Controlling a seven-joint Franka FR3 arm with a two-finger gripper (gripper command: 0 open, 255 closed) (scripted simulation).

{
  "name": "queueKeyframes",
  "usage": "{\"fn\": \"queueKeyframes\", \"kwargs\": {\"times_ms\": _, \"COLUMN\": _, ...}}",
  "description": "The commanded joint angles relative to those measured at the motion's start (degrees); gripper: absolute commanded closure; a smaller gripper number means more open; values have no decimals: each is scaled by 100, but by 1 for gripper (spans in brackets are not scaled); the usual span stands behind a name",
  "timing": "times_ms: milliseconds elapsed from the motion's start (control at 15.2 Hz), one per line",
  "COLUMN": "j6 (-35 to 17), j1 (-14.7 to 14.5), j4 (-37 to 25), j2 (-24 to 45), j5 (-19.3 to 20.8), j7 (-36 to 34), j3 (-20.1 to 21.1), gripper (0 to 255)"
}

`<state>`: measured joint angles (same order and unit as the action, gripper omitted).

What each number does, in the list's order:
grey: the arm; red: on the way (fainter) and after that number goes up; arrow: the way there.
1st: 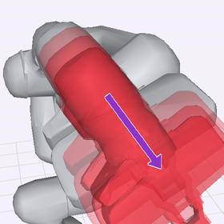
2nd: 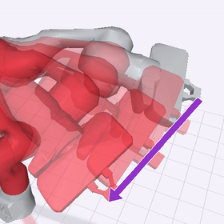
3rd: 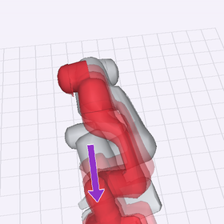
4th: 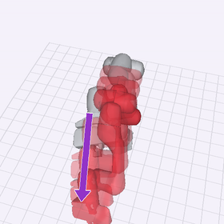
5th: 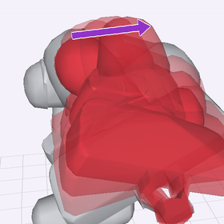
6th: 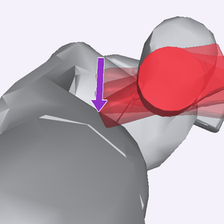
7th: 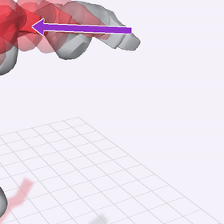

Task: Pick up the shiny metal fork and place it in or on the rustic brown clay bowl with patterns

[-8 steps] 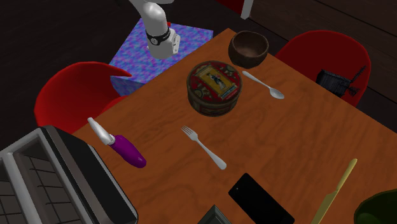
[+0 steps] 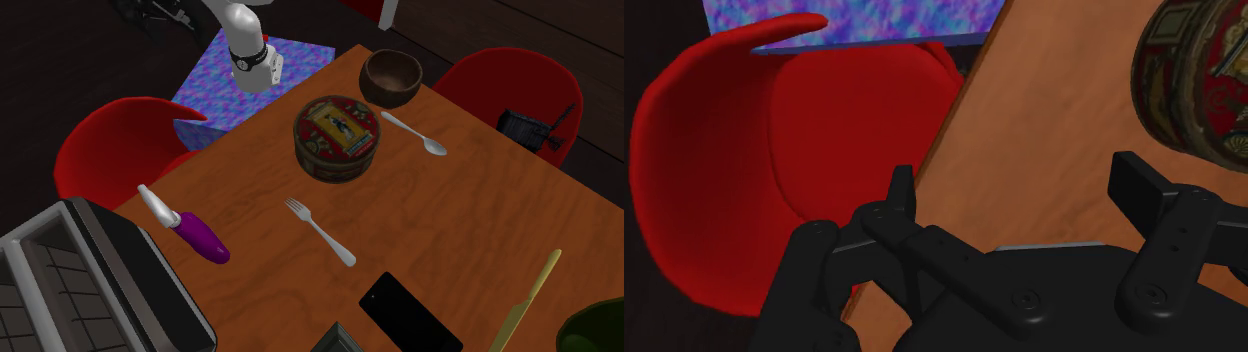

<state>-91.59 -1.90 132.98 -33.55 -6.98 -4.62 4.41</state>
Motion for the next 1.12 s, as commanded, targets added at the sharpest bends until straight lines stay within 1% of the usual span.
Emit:
{"fn": "queueKeyframes", "kwargs": {"times_ms": 0, "j6": -331, "j1": -91, "j4": -36, "j2": 360, "j5": -26, "j7": 122, "j3": 84, "gripper": 0}}
{"fn": "queueKeyframes", "kwargs": {"times_ms": 528, "j6": -1302, "j1": -436, "j4": -598, "j2": 1876, "j5": -44, "j7": 463, "j3": 478, "gripper": 0}}
{"fn": "queueKeyframes", "kwargs": {"times_ms": 1056, "j6": -1956, "j1": -767, "j4": -1507, "j2": 3433, "j5": 178, "j7": 672, "j3": 873, "gripper": 0}}
